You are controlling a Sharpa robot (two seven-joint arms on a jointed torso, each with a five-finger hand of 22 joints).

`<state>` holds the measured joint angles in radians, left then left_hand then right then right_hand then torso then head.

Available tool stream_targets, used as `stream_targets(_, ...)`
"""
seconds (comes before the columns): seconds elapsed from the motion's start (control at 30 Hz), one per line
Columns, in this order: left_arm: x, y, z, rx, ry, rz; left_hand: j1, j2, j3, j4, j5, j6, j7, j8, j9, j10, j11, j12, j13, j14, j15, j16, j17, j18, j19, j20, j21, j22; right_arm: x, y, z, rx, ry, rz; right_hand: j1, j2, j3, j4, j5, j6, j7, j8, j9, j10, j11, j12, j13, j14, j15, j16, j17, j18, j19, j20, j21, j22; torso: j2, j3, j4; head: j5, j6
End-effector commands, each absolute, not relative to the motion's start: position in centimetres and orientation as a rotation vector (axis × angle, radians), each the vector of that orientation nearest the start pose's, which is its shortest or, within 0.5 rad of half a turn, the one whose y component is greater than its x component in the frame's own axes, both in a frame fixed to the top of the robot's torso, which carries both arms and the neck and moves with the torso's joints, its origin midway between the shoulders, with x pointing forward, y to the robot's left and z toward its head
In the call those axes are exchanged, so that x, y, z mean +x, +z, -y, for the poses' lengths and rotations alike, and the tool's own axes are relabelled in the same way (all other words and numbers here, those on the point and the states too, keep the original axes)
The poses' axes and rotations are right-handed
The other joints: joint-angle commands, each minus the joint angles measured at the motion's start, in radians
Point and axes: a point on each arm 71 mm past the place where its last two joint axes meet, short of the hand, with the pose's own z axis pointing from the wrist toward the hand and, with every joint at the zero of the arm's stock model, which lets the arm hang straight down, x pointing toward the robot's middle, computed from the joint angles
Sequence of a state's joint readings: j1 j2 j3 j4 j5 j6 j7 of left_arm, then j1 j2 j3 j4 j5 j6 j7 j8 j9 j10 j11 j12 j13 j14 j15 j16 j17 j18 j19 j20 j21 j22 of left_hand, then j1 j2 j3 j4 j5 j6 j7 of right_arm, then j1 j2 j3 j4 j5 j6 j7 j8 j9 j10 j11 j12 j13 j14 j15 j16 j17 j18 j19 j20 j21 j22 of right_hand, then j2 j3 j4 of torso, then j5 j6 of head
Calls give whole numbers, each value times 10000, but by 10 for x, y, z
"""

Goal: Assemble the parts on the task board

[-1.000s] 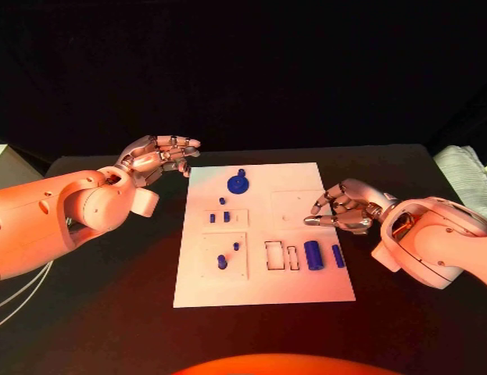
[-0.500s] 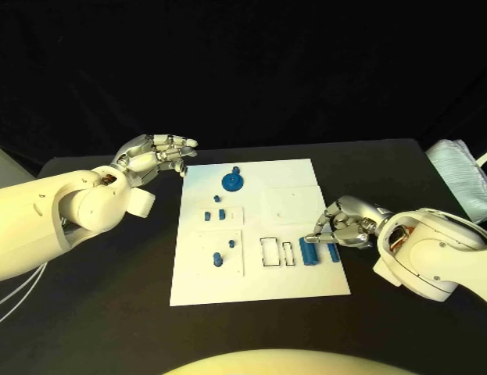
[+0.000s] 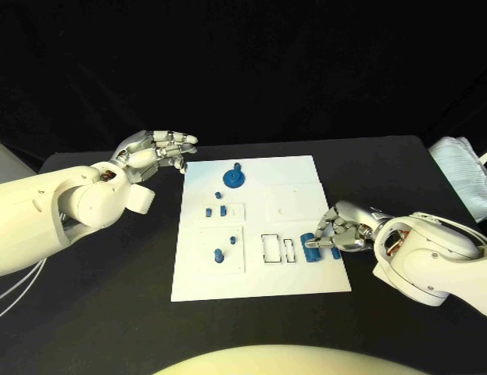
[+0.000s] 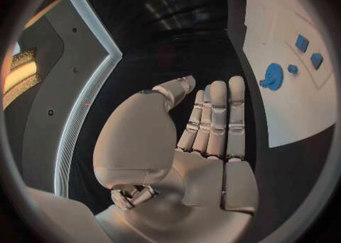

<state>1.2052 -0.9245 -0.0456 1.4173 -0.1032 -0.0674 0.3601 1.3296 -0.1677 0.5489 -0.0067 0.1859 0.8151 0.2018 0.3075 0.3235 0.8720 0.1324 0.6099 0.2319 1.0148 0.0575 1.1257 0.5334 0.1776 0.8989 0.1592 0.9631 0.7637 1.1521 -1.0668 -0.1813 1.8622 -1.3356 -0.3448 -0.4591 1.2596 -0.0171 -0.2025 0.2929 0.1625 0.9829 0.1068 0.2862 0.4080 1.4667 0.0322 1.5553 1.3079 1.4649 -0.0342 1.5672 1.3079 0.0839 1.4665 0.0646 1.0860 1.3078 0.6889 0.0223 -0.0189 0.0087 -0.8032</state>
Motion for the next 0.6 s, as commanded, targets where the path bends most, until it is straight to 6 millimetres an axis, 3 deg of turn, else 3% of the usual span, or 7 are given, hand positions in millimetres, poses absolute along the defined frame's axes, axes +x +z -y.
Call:
stream_targets(0.03, 499, -182, -269, -9919, -15736, -15185, -127, -14, -4, 44, 13, -64, -2, 65, -17, -102, 5, 73, -17, -28, 44, 65, 13, 66, 46, -4, -76, -18, 387, -239, 227, 795, 4352, -19894, -242, 96, -130, 12, 115, 146, -34, 49, 46, 880, -78, -35, 2370, 1059, -91, 36, 2629, -109, 338, -63, 5, 1247, 1, 15, -5, 26, -12)
stream_targets(0.4, 499, -182, -269, -9940, -15742, -15195, -127, -14, -4, 44, 13, -64, -2, 65, -17, -102, 5, 73, -17, -28, 44, 65, 13, 66, 46, -4, -76, -18, 386, -253, 218, 512, 4295, -20268, -391, 116, -231, 0, 132, 193, -59, 79, 75, 859, -94, -64, 2339, 1059, -108, 36, 2629, -98, 324, -74, -64, 1244, 18, 16, 18, 19, -33)
stream_targets(0.6, 498, -182, -271, -9961, -15718, -15212, -127, -14, -4, 44, 13, -64, -2, 65, -17, -102, 5, 73, -17, -28, 44, 65, 13, 66, 46, -4, -76, -18, 387, -261, 217, 37, 3980, -20684, -142, -35, -267, -41, -21, 178, -64, 82, 105, 827, -99, -108, 2296, 1055, -116, 29, 2611, -87, 296, -81, -151, 1242, 5, -6, 11, 34, -79)
